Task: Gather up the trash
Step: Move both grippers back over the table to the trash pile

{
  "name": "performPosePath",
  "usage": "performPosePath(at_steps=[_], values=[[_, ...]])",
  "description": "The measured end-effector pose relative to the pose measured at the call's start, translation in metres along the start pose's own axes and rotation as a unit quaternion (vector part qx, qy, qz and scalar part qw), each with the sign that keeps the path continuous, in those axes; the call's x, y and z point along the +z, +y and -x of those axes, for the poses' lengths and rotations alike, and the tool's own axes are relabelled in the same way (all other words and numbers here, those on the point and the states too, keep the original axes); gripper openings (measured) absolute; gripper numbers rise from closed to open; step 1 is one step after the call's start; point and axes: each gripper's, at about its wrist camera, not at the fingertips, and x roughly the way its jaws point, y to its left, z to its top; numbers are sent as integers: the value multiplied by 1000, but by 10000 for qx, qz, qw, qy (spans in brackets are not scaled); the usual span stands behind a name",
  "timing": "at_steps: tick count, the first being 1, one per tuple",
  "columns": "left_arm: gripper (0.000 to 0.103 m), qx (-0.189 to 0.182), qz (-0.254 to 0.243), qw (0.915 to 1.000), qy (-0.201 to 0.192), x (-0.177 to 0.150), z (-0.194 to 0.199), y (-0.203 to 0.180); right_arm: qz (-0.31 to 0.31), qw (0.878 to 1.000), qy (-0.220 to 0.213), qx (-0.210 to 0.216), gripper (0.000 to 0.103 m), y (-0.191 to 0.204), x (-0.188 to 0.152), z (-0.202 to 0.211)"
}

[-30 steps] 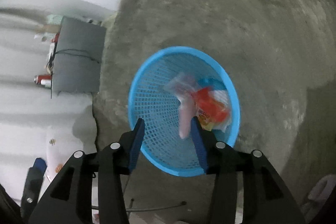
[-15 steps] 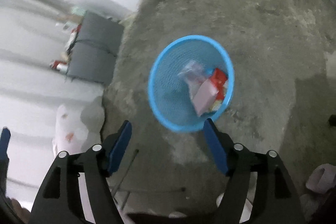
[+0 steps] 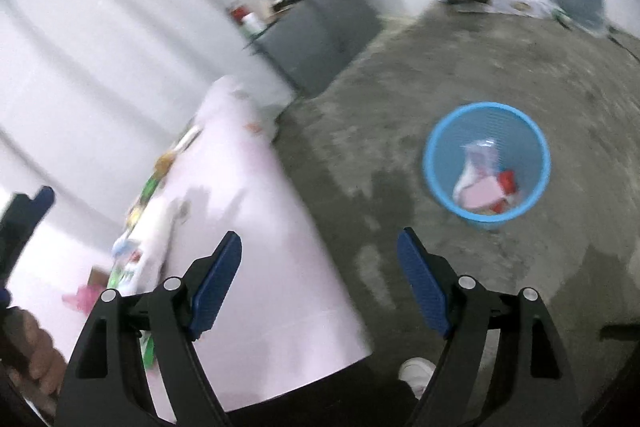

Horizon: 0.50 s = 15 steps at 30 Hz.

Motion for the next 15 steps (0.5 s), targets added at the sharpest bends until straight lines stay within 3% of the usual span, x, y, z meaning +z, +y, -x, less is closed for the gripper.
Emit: performPosePath(at_steps=[4, 8, 12, 15], values=[[83, 746, 543, 9957, -77, -33, 46, 68, 377, 9988, 265, 134, 78, 30, -11, -11], [83, 1786, 1089, 9778, -95, -62, 82, 133, 533, 9965, 549, 326, 78, 54, -22, -24], [83, 2153, 2002, 9558, -45, -93, 108, 189, 811, 9931, 741, 405, 78, 86, -33, -33], [83, 2106, 2346, 9490, 12, -115, 115, 207, 923, 9912, 829, 454, 78, 98, -37, -37]])
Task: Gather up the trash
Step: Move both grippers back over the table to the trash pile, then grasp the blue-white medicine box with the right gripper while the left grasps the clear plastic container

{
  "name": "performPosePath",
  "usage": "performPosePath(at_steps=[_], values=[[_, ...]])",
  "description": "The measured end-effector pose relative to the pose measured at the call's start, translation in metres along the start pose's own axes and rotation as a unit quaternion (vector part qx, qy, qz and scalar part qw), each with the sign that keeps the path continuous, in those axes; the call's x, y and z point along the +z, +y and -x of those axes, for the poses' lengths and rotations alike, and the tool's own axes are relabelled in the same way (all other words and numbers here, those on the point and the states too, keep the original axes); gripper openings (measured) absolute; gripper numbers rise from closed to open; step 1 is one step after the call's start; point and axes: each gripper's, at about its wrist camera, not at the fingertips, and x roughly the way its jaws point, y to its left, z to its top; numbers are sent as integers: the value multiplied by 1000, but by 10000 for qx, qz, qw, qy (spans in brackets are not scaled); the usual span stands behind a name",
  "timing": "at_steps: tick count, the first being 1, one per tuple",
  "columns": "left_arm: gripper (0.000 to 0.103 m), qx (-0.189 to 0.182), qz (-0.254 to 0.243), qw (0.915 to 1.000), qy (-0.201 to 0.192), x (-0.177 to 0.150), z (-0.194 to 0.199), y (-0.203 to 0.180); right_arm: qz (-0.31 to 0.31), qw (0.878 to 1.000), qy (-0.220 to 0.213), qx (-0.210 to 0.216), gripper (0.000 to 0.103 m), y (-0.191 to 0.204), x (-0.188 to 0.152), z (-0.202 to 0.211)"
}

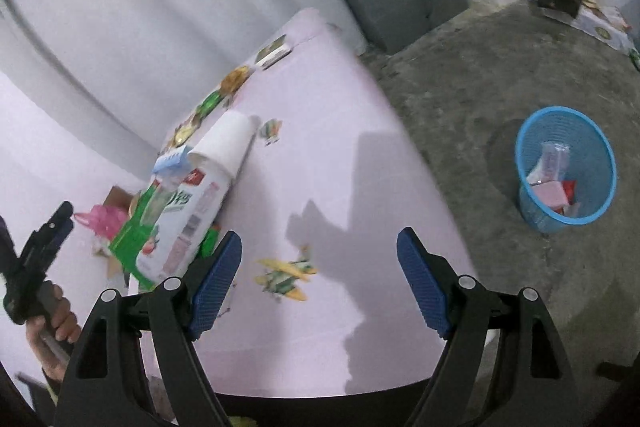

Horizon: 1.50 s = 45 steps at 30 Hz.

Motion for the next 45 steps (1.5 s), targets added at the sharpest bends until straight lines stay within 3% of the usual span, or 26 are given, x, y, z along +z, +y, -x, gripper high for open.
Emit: performPosePath(at_steps=[9, 13, 22, 26, 31, 35, 45], values=[[83, -509, 476, 9971, 314, -23, -31, 19, 161, 9997, 147, 114, 78, 24, 0, -11], [69, -794, 598, 9938, 497, -24, -54, 22, 256, 9993, 180, 190, 78, 35, 2, -17], [55, -1276, 1609, 9679, 1449, -26, -114, 52, 973, 9938, 349, 405, 78, 81, 28, -37], [49, -1454, 1730, 9607, 1612, -27, -123, 55, 1490, 9865, 346, 580, 78, 118, 54, -44], [29, -1417, 1712, 9586, 1780, -32, -129, 55, 2128, 9729, 411, 805, 78, 169, 85, -66], [22, -1385, 1588, 9601, 1840, -33, -135, 53, 2422, 9628, 822, 876, 78, 201, 100, -105], [5, -1373, 1550, 9618, 1789, -36, -132, 52, 3487, 9230, 1597, 308, 64, 258, 99, -189]])
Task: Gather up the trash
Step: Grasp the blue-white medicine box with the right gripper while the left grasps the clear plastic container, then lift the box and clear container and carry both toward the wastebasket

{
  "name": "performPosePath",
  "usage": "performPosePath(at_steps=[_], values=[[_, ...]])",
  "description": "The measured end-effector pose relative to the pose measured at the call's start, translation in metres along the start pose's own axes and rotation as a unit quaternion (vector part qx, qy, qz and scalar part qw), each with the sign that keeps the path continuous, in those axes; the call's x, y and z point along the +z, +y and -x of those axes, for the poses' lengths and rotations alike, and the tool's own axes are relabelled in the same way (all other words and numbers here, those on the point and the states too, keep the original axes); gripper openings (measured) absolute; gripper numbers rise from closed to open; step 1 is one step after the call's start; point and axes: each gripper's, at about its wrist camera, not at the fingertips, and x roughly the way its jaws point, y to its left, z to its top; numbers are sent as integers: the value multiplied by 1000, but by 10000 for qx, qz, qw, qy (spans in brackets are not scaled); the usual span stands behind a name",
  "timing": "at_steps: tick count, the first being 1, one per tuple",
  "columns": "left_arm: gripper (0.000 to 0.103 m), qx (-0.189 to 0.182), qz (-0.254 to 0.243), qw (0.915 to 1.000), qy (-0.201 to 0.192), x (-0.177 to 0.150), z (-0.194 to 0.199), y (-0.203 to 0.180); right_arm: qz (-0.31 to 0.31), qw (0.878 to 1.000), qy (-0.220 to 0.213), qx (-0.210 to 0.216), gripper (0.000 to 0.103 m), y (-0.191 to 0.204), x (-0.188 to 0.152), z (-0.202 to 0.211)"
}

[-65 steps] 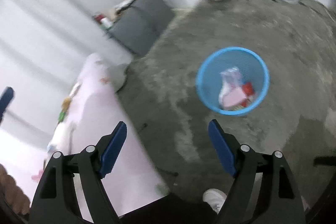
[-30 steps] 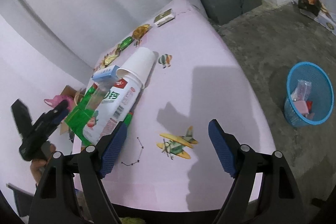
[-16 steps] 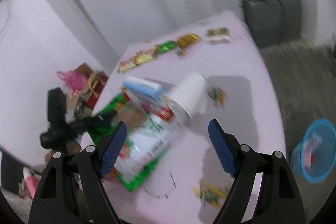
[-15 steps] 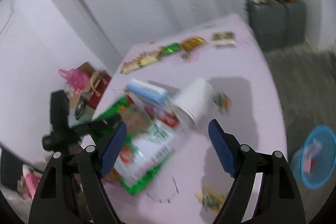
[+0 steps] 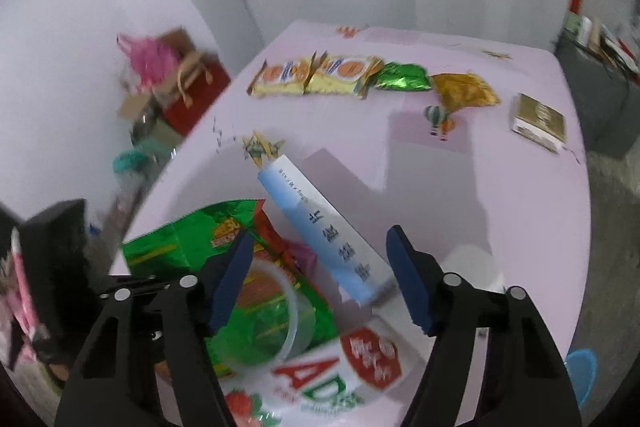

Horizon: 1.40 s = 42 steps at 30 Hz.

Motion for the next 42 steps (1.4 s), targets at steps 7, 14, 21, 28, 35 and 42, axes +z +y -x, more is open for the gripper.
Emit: performPosePath(at_steps=[7, 14, 21, 28, 35, 42], values=[[4, -72, -34, 9999, -130, -1, 4, -2, 358, 9979, 450, -287, 46, 6, 13, -31], [3, -52, -153, 9993, -348, -1, 12, -6, 573, 9967, 453, -364, 40, 16, 19, -35], [3, 59, -247, 9973, -691, -1, 30, -9, 717, 9953, 472, -452, 40, 24, 20, -38], [3, 321, -412, 9946, -894, -4, 40, -10, 704, 9952, 530, -416, 40, 26, 22, -40], [3, 589, -680, 9913, -962, -6, 43, -17, 788, 9938, 644, -451, 41, 30, 24, -43], [3, 727, -841, 9886, -1015, -11, 44, -22, 765, 9941, 621, -450, 41, 30, 24, -45]])
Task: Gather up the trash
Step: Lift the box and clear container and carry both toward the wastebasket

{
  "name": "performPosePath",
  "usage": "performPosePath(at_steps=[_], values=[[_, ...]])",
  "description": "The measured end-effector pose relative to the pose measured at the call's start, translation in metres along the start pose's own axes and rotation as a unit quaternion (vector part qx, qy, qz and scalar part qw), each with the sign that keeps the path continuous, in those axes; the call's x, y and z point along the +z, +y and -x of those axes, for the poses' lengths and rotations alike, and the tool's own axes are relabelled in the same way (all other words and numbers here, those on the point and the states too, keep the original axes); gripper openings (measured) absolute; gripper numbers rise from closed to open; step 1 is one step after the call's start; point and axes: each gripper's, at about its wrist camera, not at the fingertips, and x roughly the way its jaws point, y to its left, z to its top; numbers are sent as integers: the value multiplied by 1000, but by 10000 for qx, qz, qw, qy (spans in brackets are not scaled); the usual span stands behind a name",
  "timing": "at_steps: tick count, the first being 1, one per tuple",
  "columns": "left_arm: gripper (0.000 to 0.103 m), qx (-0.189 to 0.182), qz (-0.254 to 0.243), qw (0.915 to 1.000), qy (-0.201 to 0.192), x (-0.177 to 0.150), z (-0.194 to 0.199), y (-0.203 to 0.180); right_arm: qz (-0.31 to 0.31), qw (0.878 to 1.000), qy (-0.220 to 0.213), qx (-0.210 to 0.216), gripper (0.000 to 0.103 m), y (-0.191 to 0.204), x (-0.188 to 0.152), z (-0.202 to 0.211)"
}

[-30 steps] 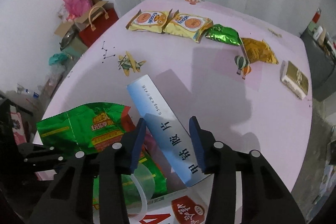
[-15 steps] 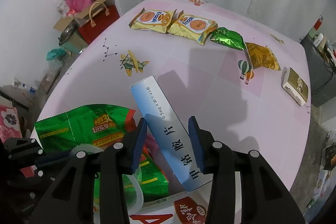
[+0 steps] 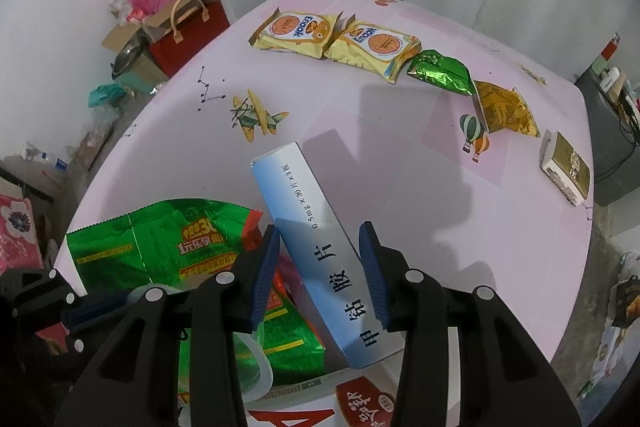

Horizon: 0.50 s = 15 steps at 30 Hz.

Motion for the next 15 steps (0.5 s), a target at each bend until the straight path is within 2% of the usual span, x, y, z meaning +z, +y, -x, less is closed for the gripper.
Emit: performPosePath(at_steps=[7, 15], values=[[3, 86, -90, 9999, -89, 0, 3, -3, -30, 9999, -116, 11, 34, 0, 0, 2], [3, 128, -130, 9997, -176, 1, 7, -3, -302, 9979, -573, 37, 32, -10, 0, 21]])
